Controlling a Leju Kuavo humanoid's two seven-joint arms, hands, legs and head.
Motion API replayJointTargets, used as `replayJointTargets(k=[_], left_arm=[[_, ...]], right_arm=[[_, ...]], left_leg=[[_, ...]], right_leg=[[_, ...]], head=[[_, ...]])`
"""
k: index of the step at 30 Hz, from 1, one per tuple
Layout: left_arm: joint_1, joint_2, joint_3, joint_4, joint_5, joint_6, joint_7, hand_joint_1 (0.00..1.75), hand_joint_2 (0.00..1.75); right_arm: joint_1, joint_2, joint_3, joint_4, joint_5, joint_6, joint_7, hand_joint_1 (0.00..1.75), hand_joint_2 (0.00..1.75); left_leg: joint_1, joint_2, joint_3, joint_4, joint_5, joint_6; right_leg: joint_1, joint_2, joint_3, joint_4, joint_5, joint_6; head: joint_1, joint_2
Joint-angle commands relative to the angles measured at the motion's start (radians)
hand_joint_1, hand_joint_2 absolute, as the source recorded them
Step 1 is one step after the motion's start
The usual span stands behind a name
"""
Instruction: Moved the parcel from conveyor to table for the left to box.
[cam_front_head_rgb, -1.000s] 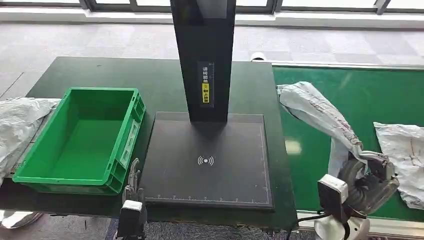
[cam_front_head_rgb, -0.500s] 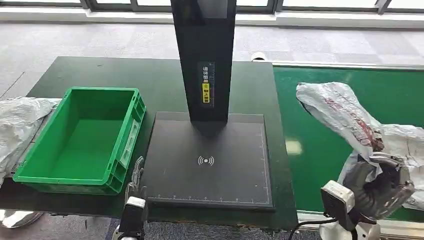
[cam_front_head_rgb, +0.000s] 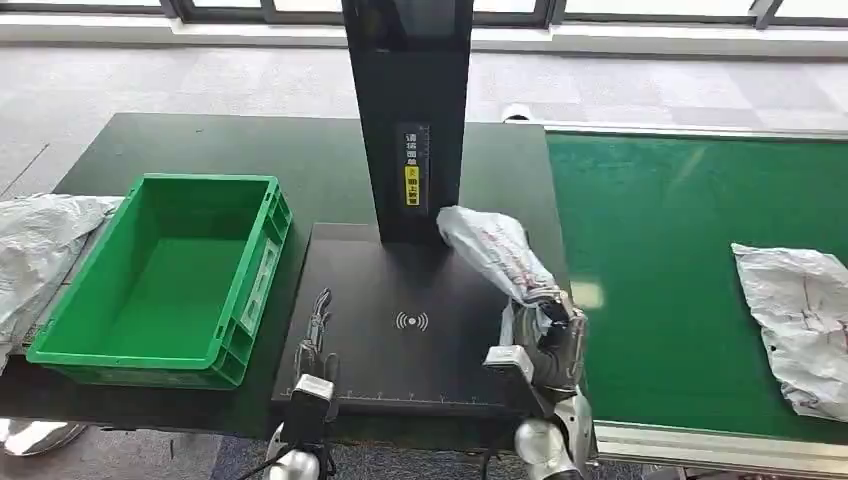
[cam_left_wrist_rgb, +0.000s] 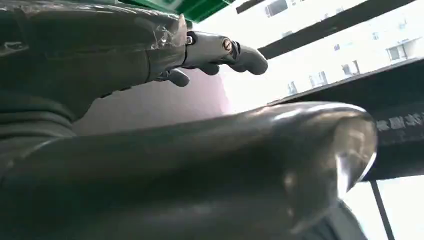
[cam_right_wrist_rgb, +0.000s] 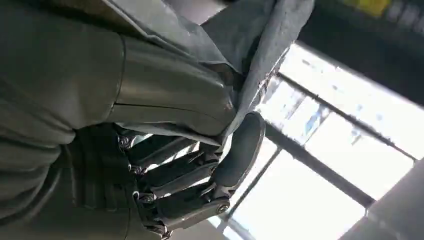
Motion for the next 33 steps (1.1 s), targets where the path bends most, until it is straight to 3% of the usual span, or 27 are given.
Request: replayJointTargets(k=[1, 4, 8, 9, 11, 14, 21, 23, 24, 26, 28, 33], left_arm=[[0.013, -0.037, 0.015, -0.039, -0.022, -0.004, 0.003, 0.00, 0.00], [0.078, -0.064, 0.046, -0.240, -0.087, 0.022, 0.003, 0.00, 0.00], [0.133, -0.078, 0.082, -0.462, -0.140, 0.083, 0.003, 0.00, 0.00], [0.152, -0.102, 0.132, -0.514, -0.207, 0.124, 0.003, 0.00, 0.00], [0.203, -0.212, 0.284, -0.644, -0.389, 0.124, 0.003, 0.00, 0.00], [0.231, -0.248, 0.341, -0.745, -0.423, 0.124, 0.003, 0.00, 0.00], [0.201, -0.248, 0.305, -0.709, -0.422, 0.124, 0.003, 0.00, 0.00], [0.187, -0.248, 0.257, -0.682, -0.418, 0.124, 0.003, 0.00, 0.00], [0.182, -0.216, 0.204, -0.650, -0.379, 0.124, 0.003, 0.00, 0.00], [0.122, -0.248, 0.200, -0.567, -0.388, 0.124, 0.003, 0.00, 0.00], [0.121, -0.248, 0.200, -0.565, -0.386, 0.124, 0.003, 0.00, 0.00], [0.128, -0.248, 0.200, -0.567, -0.384, 0.124, 0.003, 0.00, 0.00]], right_arm=[[-0.133, -0.039, 0.247, 0.364, -0.048, 0.005, 0.002, 1.75, 1.75], [-0.151, -0.038, 0.298, 0.409, -0.086, 0.016, 0.002, 1.75, 1.75], [-0.156, -0.044, 0.250, 0.447, -0.087, 0.051, 0.002, 1.75, 1.75], [-0.153, -0.046, 0.228, 0.449, -0.076, 0.060, 0.002, 1.75, 1.75], [-0.151, -0.048, 0.192, 0.459, -0.057, 0.077, 0.002, 1.75, 1.75], [-0.142, -0.044, 0.152, 0.471, -0.029, 0.088, 0.004, 1.75, 1.75], [-0.081, -0.061, 0.109, 0.379, -0.027, 0.082, 0.002, 1.75, 1.75], [-0.018, -0.083, 0.112, 0.265, -0.037, 0.099, 0.002, 1.75, 1.75], [0.015, -0.099, 0.125, 0.211, -0.044, 0.068, 0.002, 1.75, 1.75], [0.100, -0.103, 0.155, 0.131, -0.045, 0.034, 0.002, 1.75, 1.75], [0.109, -0.099, 0.161, 0.125, -0.043, 0.029, 0.002, 1.75, 1.75], [0.112, -0.092, 0.167, 0.126, -0.036, 0.025, 0.002, 1.75, 1.75]], left_leg=[[0.001, 0.000, 0.001, -0.003, 0.001, 0.000], [0.001, 0.002, 0.001, -0.001, 0.000, 0.000], [0.001, 0.000, -0.002, 0.000, -0.001, 0.000], [0.000, 0.000, -0.002, 0.000, 0.000, 0.001], [0.000, 0.000, -0.003, 0.000, 0.000, 0.001], [0.001, 0.000, -0.005, 0.002, -0.001, 0.001], [0.000, -0.003, -0.002, 0.000, 0.000, 0.001], [0.000, -0.004, -0.002, 0.000, 0.000, 0.001], [0.000, -0.003, -0.002, -0.001, 0.000, 0.001], [0.000, -0.006, -0.002, -0.001, 0.001, 0.002], [0.000, -0.012, -0.001, -0.001, 0.001, 0.002], [0.000, -0.004, -0.001, -0.001, 0.000, 0.003]], right_leg=[[0.001, -0.001, 0.002, -0.004, 0.001, 0.000], [0.001, 0.002, 0.001, -0.002, 0.000, 0.000], [0.001, 0.001, -0.001, -0.001, 0.000, 0.000], [0.001, 0.001, -0.002, -0.001, 0.000, 0.000], [0.000, 0.000, -0.002, -0.001, 0.000, 0.000], [0.001, 0.001, -0.003, 0.000, 0.000, 0.000], [0.000, -0.003, -0.001, -0.002, -0.001, 0.000], [0.001, -0.004, 0.000, -0.002, -0.001, 0.001], [0.001, -0.004, 0.000, -0.003, 0.000, 0.001], [0.001, -0.006, 0.000, -0.004, 0.000, 0.001], [0.001, -0.012, 0.002, -0.005, -0.002, 0.001], [0.000, -0.004, 0.001, -0.005, -0.001, 0.001]], head=[[0.000, 0.000], [0.000, 0.000], [0.000, 0.000], [0.000, 0.000], [0.000, 0.000], [0.000, 0.000], [0.000, 0.000], [0.000, 0.000], [0.000, 0.000], [0.000, 0.000], [0.000, 0.000], [0.000, 0.000]])
